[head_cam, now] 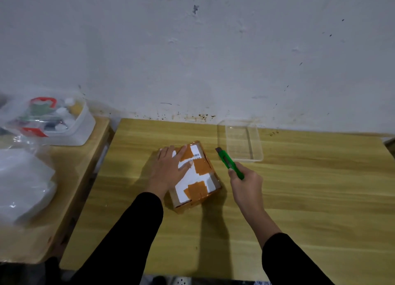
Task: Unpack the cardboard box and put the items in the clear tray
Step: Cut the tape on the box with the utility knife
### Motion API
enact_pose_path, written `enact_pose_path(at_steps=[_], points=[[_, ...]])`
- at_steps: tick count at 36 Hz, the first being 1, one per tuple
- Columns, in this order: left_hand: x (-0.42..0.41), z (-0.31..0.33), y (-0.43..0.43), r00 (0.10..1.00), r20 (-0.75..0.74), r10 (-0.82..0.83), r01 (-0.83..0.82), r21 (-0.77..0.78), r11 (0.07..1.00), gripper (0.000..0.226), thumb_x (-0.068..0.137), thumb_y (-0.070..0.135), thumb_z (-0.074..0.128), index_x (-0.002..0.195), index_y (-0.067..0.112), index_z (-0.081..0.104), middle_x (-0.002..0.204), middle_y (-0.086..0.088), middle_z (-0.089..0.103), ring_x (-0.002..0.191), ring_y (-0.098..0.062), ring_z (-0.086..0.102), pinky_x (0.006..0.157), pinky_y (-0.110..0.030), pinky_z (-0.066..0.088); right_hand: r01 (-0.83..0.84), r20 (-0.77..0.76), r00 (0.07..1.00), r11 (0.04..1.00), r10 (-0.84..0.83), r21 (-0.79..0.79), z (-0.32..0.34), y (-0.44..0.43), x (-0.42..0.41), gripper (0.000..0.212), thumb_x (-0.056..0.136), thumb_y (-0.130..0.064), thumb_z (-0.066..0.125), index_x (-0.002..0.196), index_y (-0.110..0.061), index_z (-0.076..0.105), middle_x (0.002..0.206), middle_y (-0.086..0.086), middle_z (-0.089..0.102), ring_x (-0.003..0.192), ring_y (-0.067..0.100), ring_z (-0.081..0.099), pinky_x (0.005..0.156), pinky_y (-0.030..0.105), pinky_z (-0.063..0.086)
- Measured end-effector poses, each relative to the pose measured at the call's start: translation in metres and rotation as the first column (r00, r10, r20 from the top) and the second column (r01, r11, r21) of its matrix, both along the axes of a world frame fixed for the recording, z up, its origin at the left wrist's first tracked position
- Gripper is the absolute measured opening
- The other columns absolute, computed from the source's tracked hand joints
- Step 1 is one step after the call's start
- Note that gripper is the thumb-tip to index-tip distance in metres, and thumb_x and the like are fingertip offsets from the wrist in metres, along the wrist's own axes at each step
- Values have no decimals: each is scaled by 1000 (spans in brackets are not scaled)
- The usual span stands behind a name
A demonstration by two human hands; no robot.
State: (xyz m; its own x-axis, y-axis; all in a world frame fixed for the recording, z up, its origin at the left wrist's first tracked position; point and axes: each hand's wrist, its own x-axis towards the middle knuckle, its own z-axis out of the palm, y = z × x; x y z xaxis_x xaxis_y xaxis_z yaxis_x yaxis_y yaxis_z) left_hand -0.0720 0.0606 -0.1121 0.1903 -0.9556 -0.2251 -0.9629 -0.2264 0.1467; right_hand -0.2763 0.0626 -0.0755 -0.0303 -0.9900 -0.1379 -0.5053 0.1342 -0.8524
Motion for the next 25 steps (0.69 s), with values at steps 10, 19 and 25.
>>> enact_pose_path(at_steps=[10, 19, 25], points=[[4, 7, 24, 881, -82, 466, -470, -48, 881, 67, 93, 56, 26, 149, 23, 9, 142, -19, 38, 131, -35, 33, 108, -45, 26, -35, -11, 999, 999, 35, -33, 3, 8, 6, 28, 91, -14, 52, 117, -14, 63, 62, 2, 57, 45, 8, 42, 39, 15, 32], [-39, -2, 77, 809, -301, 505, -555, -111, 824, 70, 92, 55, 34, 149, 22, 9, 132, -14, 38, 121, -28, 37, 97, -38, 37, -64, -97, 993, 997, 60, -39, -3, 26, 11, 25, 90, -11, 50, 108, -9, 66, 75, 12, 67, 58, 19, 55, 45, 24, 37], [-49, -5, 83, 779, -405, 479, -559, -103, 823, 66, 96, 50, 32, 149, 26, 1, 135, -13, 33, 124, -25, 33, 82, -28, 31, -64, -123, 991, 997, 58, -46, -2, 31, 11, 28, 91, -13, 49, 116, -5, 60, 83, 14, 67, 66, 25, 59, 54, 28, 41]])
